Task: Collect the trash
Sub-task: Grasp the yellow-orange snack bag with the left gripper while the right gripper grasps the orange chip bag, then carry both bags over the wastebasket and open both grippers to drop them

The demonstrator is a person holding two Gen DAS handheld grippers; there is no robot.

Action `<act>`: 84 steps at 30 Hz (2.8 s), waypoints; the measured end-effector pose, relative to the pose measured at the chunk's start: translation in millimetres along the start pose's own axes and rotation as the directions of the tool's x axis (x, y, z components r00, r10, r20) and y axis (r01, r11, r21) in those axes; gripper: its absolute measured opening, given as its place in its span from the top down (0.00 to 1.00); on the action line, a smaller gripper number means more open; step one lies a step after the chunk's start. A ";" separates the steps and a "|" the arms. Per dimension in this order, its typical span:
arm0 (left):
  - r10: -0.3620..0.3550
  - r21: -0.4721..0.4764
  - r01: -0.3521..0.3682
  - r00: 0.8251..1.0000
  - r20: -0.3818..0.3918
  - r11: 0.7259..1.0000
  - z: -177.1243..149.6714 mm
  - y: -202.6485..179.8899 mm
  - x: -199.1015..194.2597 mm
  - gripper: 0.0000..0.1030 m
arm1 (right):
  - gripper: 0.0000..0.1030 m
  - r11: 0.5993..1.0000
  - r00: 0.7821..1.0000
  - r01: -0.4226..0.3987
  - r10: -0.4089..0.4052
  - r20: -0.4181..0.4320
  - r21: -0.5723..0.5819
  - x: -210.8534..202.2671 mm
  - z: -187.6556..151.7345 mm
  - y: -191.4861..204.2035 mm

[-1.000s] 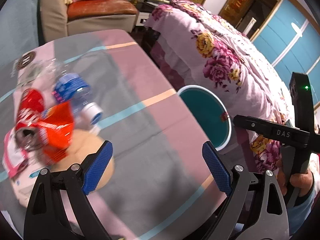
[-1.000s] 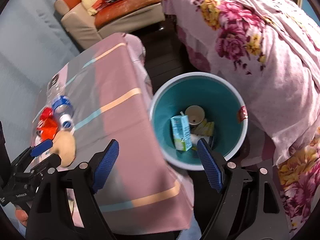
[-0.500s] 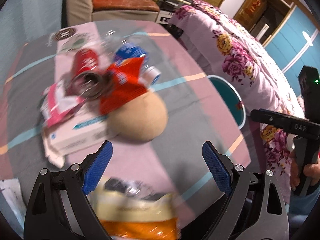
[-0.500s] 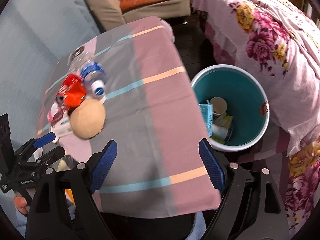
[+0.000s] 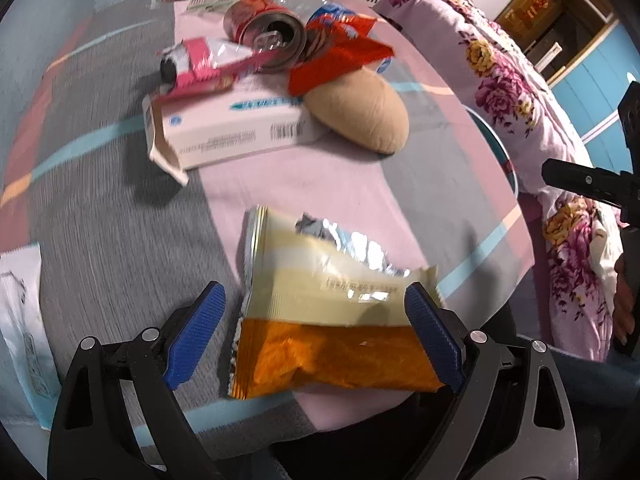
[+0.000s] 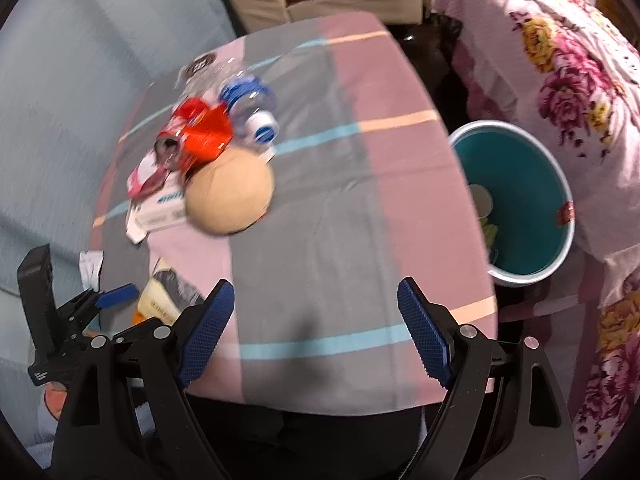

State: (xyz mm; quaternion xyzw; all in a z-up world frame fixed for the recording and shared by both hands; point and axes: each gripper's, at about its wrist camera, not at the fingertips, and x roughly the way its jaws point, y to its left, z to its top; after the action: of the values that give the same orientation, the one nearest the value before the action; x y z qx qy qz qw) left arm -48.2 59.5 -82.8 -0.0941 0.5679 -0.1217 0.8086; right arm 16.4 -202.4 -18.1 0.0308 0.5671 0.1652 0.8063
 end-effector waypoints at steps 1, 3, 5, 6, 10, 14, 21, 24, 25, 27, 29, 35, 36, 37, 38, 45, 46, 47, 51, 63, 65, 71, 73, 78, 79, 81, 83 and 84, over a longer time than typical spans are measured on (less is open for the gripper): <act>0.000 0.000 0.000 1.000 -0.006 1.000 -3.2 1.0 2.2 0.11 | 0.22 1.000 1.000 -0.003 0.003 -0.005 -0.006 1.5 -1.6 3.2; 0.005 0.006 -0.005 1.000 -0.016 1.000 -7.8 1.0 5.7 0.11 | 0.22 1.000 1.000 -0.008 0.008 -0.018 -0.021 5.3 -4.8 10.4; 0.012 0.018 -0.011 1.000 -0.014 1.000 -10.5 -1.0 7.9 0.09 | 0.22 1.000 1.000 -0.010 0.009 -0.025 -0.029 7.6 -6.6 14.5; 0.021 0.026 -0.020 1.000 -0.015 0.999 -11.7 -2.1 8.6 0.06 | 0.22 0.999 1.000 -0.011 0.010 -0.027 -0.032 8.1 -7.0 16.0; 0.049 0.049 -0.049 0.999 -0.012 0.998 -14.6 -7.5 11.3 0.04 | 0.22 0.999 1.000 -0.016 0.015 -0.026 -0.040 7.0 -6.5 20.9; 0.078 0.079 -0.080 0.997 0.028 0.994 -18.8 -16.9 10.9 0.21 | 0.22 0.999 1.000 -0.022 0.021 -0.021 -0.043 6.7 -6.7 22.8; 0.057 0.089 -0.064 0.995 0.076 0.994 -17.6 -29.6 6.1 0.72 | 0.22 0.999 0.999 -0.034 0.034 -0.025 -0.027 11.8 -3.7 20.8; 0.030 0.062 -0.037 0.994 0.104 0.997 -12.3 -27.3 -2.1 0.85 | 0.22 0.999 0.999 -0.033 0.033 -0.024 -0.025 12.4 -1.7 20.0; 0.026 0.050 -0.032 0.993 0.119 0.998 -9.1 -24.5 -7.2 0.85 | 0.22 0.999 0.999 -0.034 0.033 -0.022 -0.025 12.3 -0.5 19.8; 0.020 0.029 -0.024 0.989 0.148 0.999 -3.3 -18.5 -17.3 0.86 | 0.22 0.999 0.999 -0.032 0.032 -0.016 -0.022 12.1 3.3 18.9; 0.016 0.012 -0.018 0.986 0.168 1.000 1.4 -13.1 -25.4 0.86 | 0.22 0.999 0.999 -0.035 0.035 -0.010 -0.016 11.5 6.5 17.8; 0.017 -0.045 -0.005 0.963 0.271 0.999 24.1 4.5 -61.9 0.86 | 0.22 0.999 0.999 -0.046 0.046 0.014 -0.023 9.7 24.5 20.1; 0.020 -0.059 -0.003 0.957 0.289 0.998 27.7 10.0 -67.4 0.86 | 0.22 0.998 0.999 -0.048 0.048 0.016 -0.028 10.7 28.6 21.5; 0.022 -0.073 0.000 0.954 0.300 0.997 31.7 15.2 -70.5 0.86 | 0.22 0.998 0.998 -0.056 0.056 0.013 -0.031 13.7 35.9 24.6; 0.020 -0.088 0.008 0.951 0.308 0.996 38.1 20.4 -72.1 0.86 | 0.22 0.997 0.998 -0.066 0.066 0.010 -0.033 16.0 40.6 26.7; 0.019 -0.135 0.029 0.940 0.340 0.990 59.2 43.5 -79.6 0.86 | 0.22 0.985 0.986 -0.166 0.166 -0.007 -0.050 43.5 86.5 59.7; 0.019 -0.139 0.031 0.938 0.345 0.990 60.1 47.5 -81.9 0.86 | 0.22 0.983 0.984 -0.177 0.177 -0.014 -0.048 50.4 92.3 62.6; 0.020 -0.144 0.032 0.937 0.348 0.989 60.6 50.4 -83.5 0.86 | 0.22 0.981 0.982 -0.188 0.187 -0.021 -0.046 57.7 98.0 65.3; 0.027 -0.155 0.031 0.933 0.358 0.987 61.2 60.3 -88.8 0.86 | 0.23 0.978 0.978 -0.204 0.202 -0.044 -0.043 81.2 113.1 73.4; 0.008 -0.149 0.046 0.939 0.342 0.988 69.3 59.0 -83.4 0.86 | 0.82 0.971 0.974 -0.228 0.227 -0.015 -0.069 79.8 122.8 75.3; 0.002 -0.141 0.051 0.936 0.352 0.989 70.8 55.7 -86.9 0.86 | 0.83 0.969 0.971 -0.237 0.238 0.012 -0.063 64.7 122.7 68.9; -0.011 -0.101 0.052 0.929 0.370 0.994 80.7 35.4 -93.8 0.86 | 0.83 0.963 0.959 -0.266 0.269 0.089 -0.042 22.6 118.7 43.6; -0.024 -0.090 0.061 0.929 0.370 0.994 85.4 28.5 -94.3 0.85 | 0.83 0.964 0.958 -0.263 0.265 0.111 -0.032 12.6 117.3 34.2; -0.055 -0.036 0.073 0.931 0.361 0.997 99.9 -2.0 -89.6 0.86 | 0.83 0.974 0.956 -0.225 0.219 0.196 0.012 -19.3 107.0 -8.2; -0.062 -0.019 0.074 0.932 0.357 0.997 103.6 -10.7 -86.4 0.85 | 0.83 0.975 0.955 -0.222 0.211 0.210 0.029 -24.0 105.3 -18.5; -0.079 0.014 0.079 0.937 0.340 0.997 114.4 -29.6 -76.2 0.85 | 0.83 0.976 0.952 -0.208 0.187 0.240 0.063 -33.0 101.6 -40.0; -0.100 0.044 0.090 0.942 0.321 0.995 125.1 -48.2 -65.1 0.85 | 0.83 0.976 0.949 -0.194 0.160 0.272 0.101 -44.6 97.2 -65.9; -0.108 0.061 0.094 0.944 0.312 0.994 130.5 -57.7 -59.6 0.85 | 0.83 0.976 0.948 -0.186 0.147 0.284 0.116 -49.0 95.0 -75.7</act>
State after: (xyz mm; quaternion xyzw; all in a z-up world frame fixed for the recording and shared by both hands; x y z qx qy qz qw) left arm 50.1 24.4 31.4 -0.1229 0.4235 -0.1590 0.8833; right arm 107.0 -275.6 42.0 0.1581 0.4559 0.1864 0.8558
